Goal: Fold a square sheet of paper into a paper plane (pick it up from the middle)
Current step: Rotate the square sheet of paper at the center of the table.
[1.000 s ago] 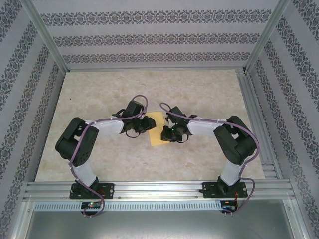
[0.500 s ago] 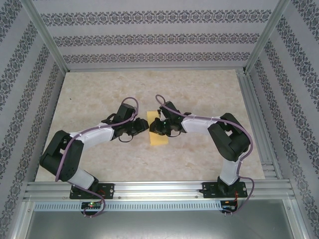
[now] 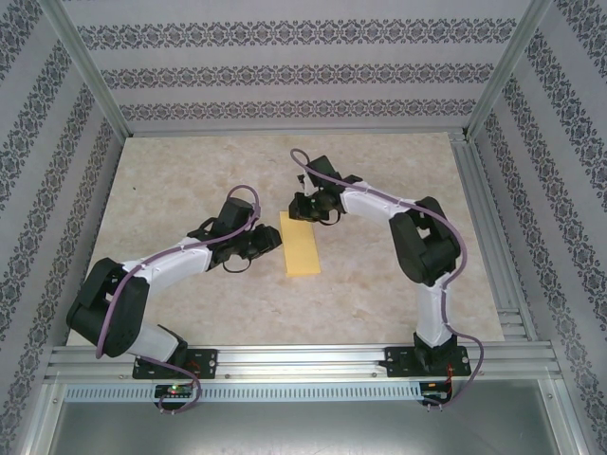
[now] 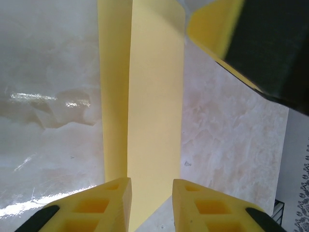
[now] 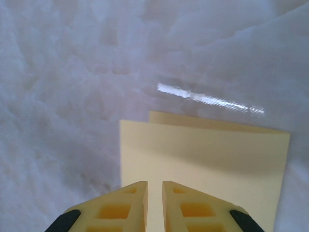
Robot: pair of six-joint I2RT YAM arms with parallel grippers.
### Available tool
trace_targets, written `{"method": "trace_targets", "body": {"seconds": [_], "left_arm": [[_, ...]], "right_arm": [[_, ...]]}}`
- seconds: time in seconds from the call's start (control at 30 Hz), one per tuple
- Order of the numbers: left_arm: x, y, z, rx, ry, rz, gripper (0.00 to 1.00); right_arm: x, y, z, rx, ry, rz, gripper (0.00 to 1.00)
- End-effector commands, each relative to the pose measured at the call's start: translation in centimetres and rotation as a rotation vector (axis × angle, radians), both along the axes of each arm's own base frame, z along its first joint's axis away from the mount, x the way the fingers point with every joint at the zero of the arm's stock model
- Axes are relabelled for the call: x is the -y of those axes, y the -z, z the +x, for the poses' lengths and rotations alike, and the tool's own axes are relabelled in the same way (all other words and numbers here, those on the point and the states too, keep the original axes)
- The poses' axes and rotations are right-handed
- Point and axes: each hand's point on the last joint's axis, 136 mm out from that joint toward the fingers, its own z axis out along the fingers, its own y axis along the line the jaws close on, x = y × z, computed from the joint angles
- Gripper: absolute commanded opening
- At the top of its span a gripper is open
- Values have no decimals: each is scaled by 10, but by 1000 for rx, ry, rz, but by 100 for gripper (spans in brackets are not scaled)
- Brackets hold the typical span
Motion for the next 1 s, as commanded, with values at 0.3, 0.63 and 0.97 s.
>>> {"method": "trace_targets", "body": {"seconds": [0.3,0.63,0.97], "left_arm": [[33,-10,-5,-7,80,-41,31],[90,0,-19,-29,206,-74,32],[128,33,-27,-75,257,-47,26]], "right_arm": [[39,47,7,-59,54,-242,18],[98,39,-11,-69,315,-276,18],[79,-3,-25,-11,252,4,21]]}}
